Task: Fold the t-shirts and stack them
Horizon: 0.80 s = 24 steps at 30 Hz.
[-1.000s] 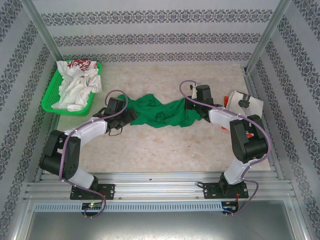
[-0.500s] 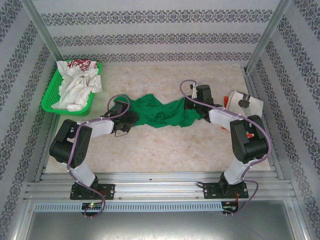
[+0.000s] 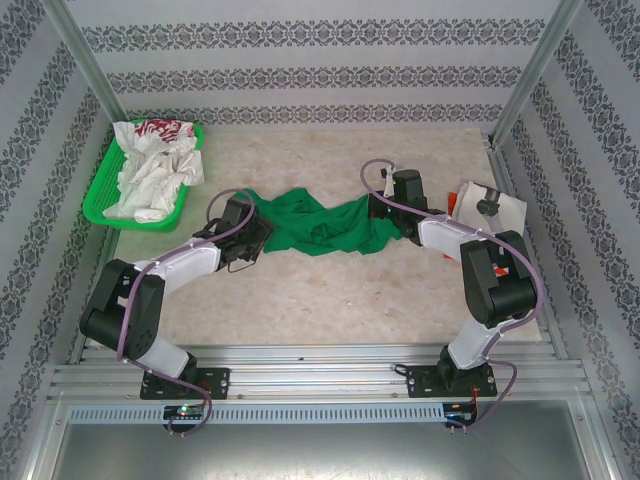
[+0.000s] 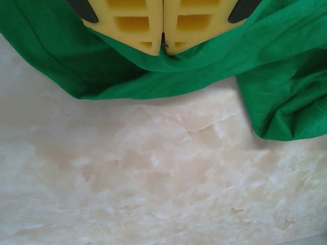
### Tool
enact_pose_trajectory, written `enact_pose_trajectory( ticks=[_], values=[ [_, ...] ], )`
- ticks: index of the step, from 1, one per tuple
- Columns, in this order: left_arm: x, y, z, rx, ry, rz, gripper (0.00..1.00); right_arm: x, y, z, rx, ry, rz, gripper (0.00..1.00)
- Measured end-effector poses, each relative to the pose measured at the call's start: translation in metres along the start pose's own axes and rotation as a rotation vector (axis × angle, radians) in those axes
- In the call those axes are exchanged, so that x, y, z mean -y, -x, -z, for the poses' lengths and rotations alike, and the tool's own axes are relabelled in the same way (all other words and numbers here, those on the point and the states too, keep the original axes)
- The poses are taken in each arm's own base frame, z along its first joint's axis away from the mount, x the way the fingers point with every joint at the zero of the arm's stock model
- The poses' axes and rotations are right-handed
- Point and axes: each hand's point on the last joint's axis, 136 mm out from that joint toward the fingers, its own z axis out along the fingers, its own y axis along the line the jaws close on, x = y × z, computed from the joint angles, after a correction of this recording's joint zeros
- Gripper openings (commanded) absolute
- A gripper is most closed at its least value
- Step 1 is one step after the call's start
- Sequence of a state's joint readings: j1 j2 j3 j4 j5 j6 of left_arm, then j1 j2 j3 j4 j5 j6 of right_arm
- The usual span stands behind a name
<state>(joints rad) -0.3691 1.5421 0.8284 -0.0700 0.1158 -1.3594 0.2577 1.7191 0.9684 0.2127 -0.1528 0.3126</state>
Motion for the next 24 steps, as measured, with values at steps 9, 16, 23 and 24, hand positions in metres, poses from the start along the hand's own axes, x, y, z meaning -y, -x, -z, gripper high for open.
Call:
enact_pose_trajectory(
  ticks=[9,16,23,24],
  values=[
    [-0.015,-0.011,-0.014,-0.033,0.017,0.187,0.47,-0.001,0.001,0.0,0.004,0.008,-0.002,0.05],
    [-0.024,-0.017,-0.029,-0.058,0.022,0.291,0.47,-0.001,0.0,0.0,0.003,0.008,-0.002,0.05],
    [-0.024,-0.018,-0.035,-0.068,0.016,0.318,0.44,-0.001,0.0,0.0,0.004,0.009,-0.002,0.05],
    [-0.024,-0.018,-0.036,-0.067,0.017,0.317,0.42,-0.002,0.0,0.0,0.002,0.011,-0.002,0.06]
  ],
)
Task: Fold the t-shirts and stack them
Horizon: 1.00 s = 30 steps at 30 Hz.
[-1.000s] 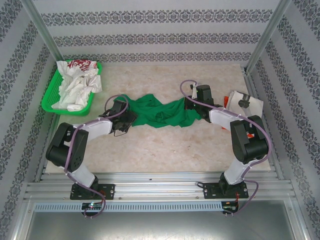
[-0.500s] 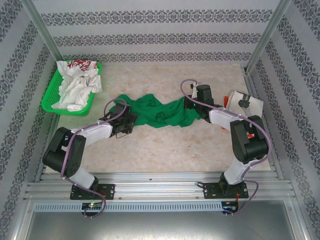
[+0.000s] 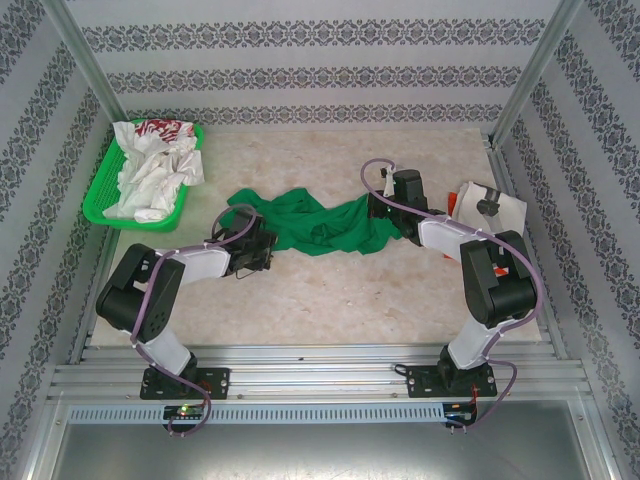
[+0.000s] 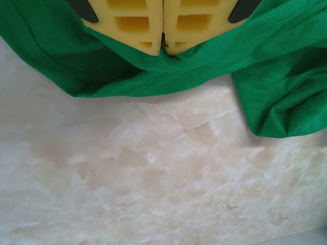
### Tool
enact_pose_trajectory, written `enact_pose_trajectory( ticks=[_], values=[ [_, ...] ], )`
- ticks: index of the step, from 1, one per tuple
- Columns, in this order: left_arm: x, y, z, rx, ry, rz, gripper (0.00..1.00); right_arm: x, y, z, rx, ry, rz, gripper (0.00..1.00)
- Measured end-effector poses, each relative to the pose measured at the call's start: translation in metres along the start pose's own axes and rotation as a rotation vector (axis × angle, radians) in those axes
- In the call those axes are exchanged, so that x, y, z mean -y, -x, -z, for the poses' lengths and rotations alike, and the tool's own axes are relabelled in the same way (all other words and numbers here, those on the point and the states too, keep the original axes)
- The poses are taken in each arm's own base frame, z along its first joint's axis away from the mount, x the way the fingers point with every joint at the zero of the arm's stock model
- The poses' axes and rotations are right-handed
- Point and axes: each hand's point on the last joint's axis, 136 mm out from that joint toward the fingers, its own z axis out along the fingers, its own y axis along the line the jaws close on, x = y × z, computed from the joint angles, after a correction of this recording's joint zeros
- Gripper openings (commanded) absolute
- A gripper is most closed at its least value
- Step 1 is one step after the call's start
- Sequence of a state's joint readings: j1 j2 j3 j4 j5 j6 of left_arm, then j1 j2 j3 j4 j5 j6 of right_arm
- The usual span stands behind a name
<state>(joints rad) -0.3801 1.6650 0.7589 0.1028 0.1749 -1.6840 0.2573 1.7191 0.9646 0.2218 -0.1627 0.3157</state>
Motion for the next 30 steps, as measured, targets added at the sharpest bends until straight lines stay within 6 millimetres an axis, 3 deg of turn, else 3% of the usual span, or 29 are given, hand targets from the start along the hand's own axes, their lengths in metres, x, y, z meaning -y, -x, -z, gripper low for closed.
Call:
enact_pose_trajectory(
  ticks=[5,10,18,21,24,26,28,30],
  values=[
    [0.007,0.002,-0.005,0.01,-0.003,-0.011,0.35,-0.001,-0.004,0.0,-0.007,0.01,-0.006,0.06],
    [0.02,0.002,-0.007,0.02,-0.028,-0.028,0.35,-0.001,-0.005,-0.002,-0.007,0.011,-0.021,0.05],
    [0.018,0.005,-0.01,0.033,-0.019,-0.036,0.34,-0.001,-0.005,-0.002,-0.008,0.013,-0.023,0.05],
    [0.012,0.008,-0.015,0.039,0.0,-0.036,0.23,-0.001,-0.005,-0.002,-0.007,0.014,-0.023,0.06],
    [0.013,0.008,-0.016,0.043,-0.006,-0.038,0.0,-0.001,-0.005,-0.002,-0.008,0.013,-0.023,0.06],
    [0.012,0.009,-0.017,0.048,-0.005,-0.049,0.0,-0.001,-0.005,-0.001,-0.007,0.014,-0.023,0.16],
    [0.013,0.011,-0.017,0.054,-0.007,-0.056,0.0,0.0,-0.007,0.002,-0.006,0.009,-0.029,0.45],
    [0.014,0.012,-0.014,0.063,-0.013,-0.064,0.0,0.001,-0.008,0.01,0.003,0.002,-0.024,0.61]
  ],
)
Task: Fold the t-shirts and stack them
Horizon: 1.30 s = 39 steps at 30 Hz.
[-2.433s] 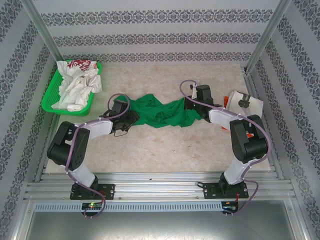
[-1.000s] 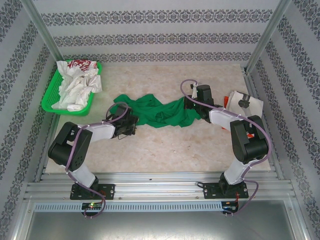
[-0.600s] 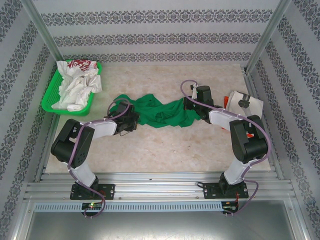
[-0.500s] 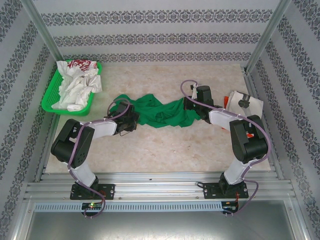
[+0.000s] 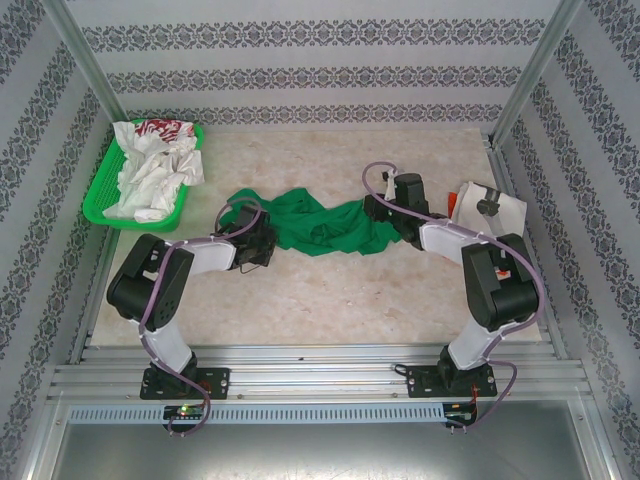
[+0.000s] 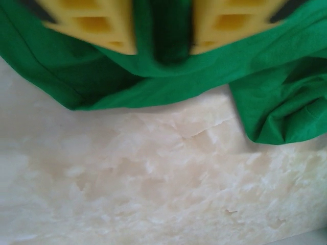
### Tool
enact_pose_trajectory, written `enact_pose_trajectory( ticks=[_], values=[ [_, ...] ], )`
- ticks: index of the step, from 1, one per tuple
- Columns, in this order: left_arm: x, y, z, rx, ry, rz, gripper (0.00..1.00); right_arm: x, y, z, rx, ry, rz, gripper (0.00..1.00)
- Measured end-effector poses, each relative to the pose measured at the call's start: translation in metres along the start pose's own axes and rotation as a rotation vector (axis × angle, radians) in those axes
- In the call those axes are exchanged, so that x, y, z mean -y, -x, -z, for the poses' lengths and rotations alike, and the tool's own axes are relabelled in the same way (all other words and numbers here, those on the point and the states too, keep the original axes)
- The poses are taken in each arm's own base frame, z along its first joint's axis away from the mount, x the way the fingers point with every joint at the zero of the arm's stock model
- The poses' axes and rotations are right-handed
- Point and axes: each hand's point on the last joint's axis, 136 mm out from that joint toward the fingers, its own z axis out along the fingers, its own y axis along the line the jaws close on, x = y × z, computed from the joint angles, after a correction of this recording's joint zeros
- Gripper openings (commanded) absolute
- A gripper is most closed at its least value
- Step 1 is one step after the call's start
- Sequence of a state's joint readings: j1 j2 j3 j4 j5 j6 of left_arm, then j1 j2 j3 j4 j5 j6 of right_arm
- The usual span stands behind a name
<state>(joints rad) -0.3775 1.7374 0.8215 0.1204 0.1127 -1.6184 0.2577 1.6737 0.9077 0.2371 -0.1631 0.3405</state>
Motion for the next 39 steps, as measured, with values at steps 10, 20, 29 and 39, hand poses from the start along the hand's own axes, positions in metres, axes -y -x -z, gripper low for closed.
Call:
enact_pose_trajectory(
  ticks=[10,20,29,39],
  values=[
    [0.037,0.014,0.067,0.099,-0.125,-0.104,0.0,0.012,-0.012,0.081,0.163,-0.091,-0.081,0.71],
    [0.039,0.031,0.121,0.177,-0.131,-0.187,0.0,-0.013,-0.072,0.081,0.008,-0.041,-0.067,0.67],
    [0.045,0.065,0.188,0.285,-0.175,-0.201,0.0,-0.005,-0.129,0.051,-0.17,-0.092,-0.124,0.59],
    [0.025,0.079,0.207,0.308,-0.158,-0.177,0.0,-0.01,-0.116,0.047,-0.13,-0.071,-0.164,0.64]
  ],
)
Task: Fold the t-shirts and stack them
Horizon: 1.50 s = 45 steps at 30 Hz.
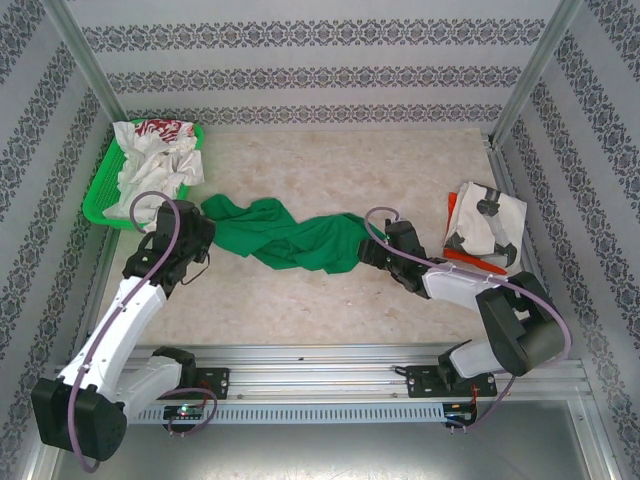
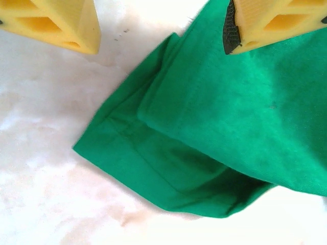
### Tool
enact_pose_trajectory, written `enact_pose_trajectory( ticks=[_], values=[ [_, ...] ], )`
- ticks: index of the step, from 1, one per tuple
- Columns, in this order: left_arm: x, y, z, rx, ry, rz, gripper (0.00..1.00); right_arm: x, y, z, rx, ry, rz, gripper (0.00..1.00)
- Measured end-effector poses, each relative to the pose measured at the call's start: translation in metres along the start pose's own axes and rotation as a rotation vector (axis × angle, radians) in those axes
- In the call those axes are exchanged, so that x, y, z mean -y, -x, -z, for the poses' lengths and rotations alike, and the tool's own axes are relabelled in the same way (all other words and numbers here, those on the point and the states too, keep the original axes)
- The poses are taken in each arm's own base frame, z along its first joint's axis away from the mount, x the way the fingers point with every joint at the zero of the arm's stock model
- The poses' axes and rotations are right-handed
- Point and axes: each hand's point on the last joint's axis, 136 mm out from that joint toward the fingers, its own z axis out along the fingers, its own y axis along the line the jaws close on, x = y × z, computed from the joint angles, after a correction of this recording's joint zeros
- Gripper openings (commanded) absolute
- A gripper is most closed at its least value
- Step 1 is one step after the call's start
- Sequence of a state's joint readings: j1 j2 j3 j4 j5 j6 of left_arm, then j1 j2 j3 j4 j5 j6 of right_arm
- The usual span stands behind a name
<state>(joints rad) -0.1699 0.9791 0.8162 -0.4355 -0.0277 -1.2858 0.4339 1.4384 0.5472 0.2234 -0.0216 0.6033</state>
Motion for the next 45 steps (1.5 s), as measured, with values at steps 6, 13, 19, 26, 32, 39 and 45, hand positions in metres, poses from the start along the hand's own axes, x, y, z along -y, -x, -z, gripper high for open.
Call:
enact_pose_trajectory(
  ticks=[6,13,19,26,32,39,45],
  values=[
    [-0.012,-0.006,-0.007,-0.025,0.033,-0.001,0.0,-0.011,0.002,-0.016,-0.013,0.049,-0.041,0.43],
    [-0.014,-0.001,-0.008,-0.017,0.035,0.013,0.0,-0.012,0.012,-0.035,-0.035,0.06,-0.079,0.08],
    [-0.015,0.004,-0.011,-0.011,0.039,0.024,0.0,-0.01,0.05,-0.041,0.015,0.079,-0.1,0.0],
    [0.004,0.014,-0.033,-0.022,0.036,0.028,0.0,-0.032,0.149,-0.021,0.185,0.13,-0.047,0.53],
    [0.026,0.021,-0.031,-0.006,-0.028,0.024,0.0,-0.03,0.139,-0.012,0.169,0.151,-0.031,0.6],
    [0.021,0.018,-0.032,-0.016,-0.019,0.025,0.0,-0.014,0.063,-0.032,-0.014,0.132,-0.06,0.66],
    [0.02,0.017,-0.032,-0.016,-0.02,0.025,0.0,-0.015,0.025,-0.05,-0.129,0.146,-0.072,0.53]
  ],
)
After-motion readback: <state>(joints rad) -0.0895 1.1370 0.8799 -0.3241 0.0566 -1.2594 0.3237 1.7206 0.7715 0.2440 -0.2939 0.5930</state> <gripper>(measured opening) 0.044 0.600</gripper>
